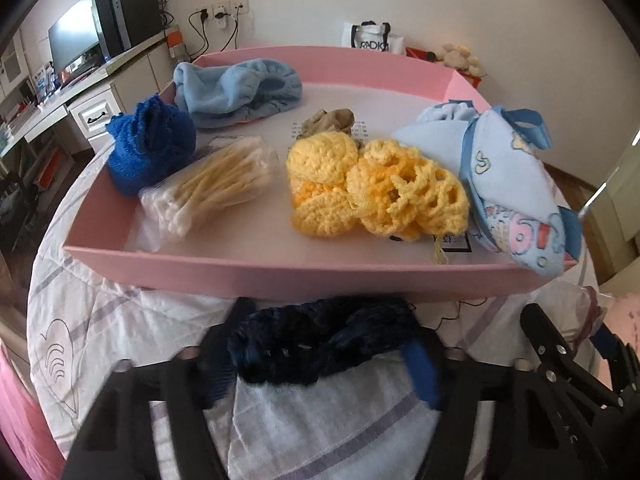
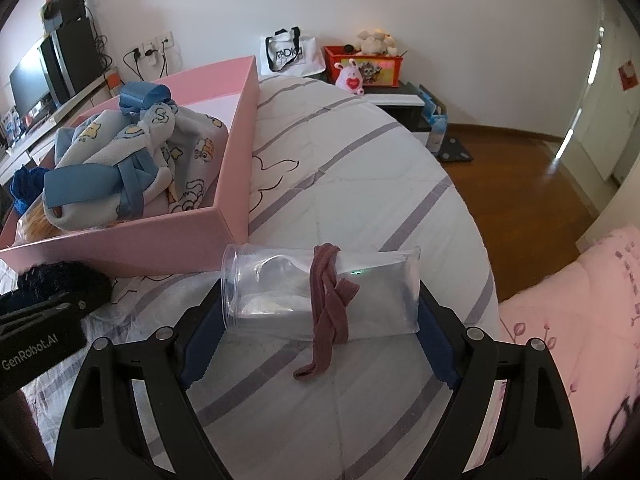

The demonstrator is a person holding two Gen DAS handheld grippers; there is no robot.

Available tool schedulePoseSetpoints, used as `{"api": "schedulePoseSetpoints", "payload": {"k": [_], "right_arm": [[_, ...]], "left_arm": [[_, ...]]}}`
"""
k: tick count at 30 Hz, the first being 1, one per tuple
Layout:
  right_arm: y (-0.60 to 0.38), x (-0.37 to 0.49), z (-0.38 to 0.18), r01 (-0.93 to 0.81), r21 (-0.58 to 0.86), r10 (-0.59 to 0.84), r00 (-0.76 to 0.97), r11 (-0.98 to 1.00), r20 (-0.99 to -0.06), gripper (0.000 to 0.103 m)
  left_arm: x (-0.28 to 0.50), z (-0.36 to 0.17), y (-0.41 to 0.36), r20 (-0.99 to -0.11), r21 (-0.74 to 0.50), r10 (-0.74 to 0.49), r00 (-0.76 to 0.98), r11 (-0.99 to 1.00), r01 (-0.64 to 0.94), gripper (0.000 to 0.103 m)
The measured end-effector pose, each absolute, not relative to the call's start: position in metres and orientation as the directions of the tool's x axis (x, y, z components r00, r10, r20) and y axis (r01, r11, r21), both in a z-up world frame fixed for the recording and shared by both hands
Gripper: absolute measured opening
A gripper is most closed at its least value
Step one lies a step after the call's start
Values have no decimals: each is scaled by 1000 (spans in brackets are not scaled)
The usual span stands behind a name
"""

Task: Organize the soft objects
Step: 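Grasp the navy knitted item with the left tool while the right tool holds the cup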

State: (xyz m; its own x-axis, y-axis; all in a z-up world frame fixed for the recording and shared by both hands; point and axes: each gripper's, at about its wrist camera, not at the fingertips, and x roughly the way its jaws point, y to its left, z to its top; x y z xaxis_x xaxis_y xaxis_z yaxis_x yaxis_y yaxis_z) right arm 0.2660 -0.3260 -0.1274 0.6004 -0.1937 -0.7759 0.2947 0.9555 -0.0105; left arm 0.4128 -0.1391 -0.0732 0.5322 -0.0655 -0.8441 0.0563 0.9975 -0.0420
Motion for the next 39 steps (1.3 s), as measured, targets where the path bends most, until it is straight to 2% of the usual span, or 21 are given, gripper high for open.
{"api": "schedulePoseSetpoints", "payload": {"k": [1, 4, 14, 19, 23, 26, 29, 31, 36, 38, 39], "right_arm": [[-326, 266, -127, 295, -10, -193, 600, 955, -776, 85], [-325, 265, -127, 296, -10, -194, 600, 955, -776, 85], [-321, 256, -126, 301, -12, -196, 592, 954, -782, 83], [-319, 253, -122, 299, -6, -189, 588, 954, -787, 83], [-314, 249, -119, 286, 3, -174, 590, 958, -788, 83], [-305, 247, -118, 260, 11, -152, 596, 966, -789, 83], [-298, 249, -122, 251, -8, -160, 590, 968, -792, 84], [-298, 249, -123, 257, -10, -165, 591, 966, -790, 86], [-305, 260, -128, 294, -24, -199, 582, 955, -788, 97], [-306, 261, -128, 302, -23, -205, 586, 953, -784, 96], [-305, 260, -127, 297, -23, -203, 591, 955, -780, 89]], "left_arm": [[411, -72, -138, -841, -45, -68, 537, 997, 56, 48], [407, -70, -136, -834, -38, -65, 548, 997, 61, 40], [400, -68, -135, -828, -33, -82, 555, 995, 99, 29], [393, -65, -135, -827, -37, -96, 555, 993, 116, 20], [387, -62, -131, -823, -52, -113, 557, 991, 123, 19], [383, -62, -129, -822, -36, -101, 561, 991, 126, 26], [379, -66, -125, -823, -31, -83, 561, 994, 102, 49], [378, -66, -126, -819, -28, -79, 568, 995, 97, 75], [381, -73, -128, -821, -27, -63, 568, 997, 72, 81], [382, -75, -129, -816, -26, -62, 575, 997, 70, 80], [382, -76, -130, -813, -25, -62, 578, 997, 70, 71]]}}
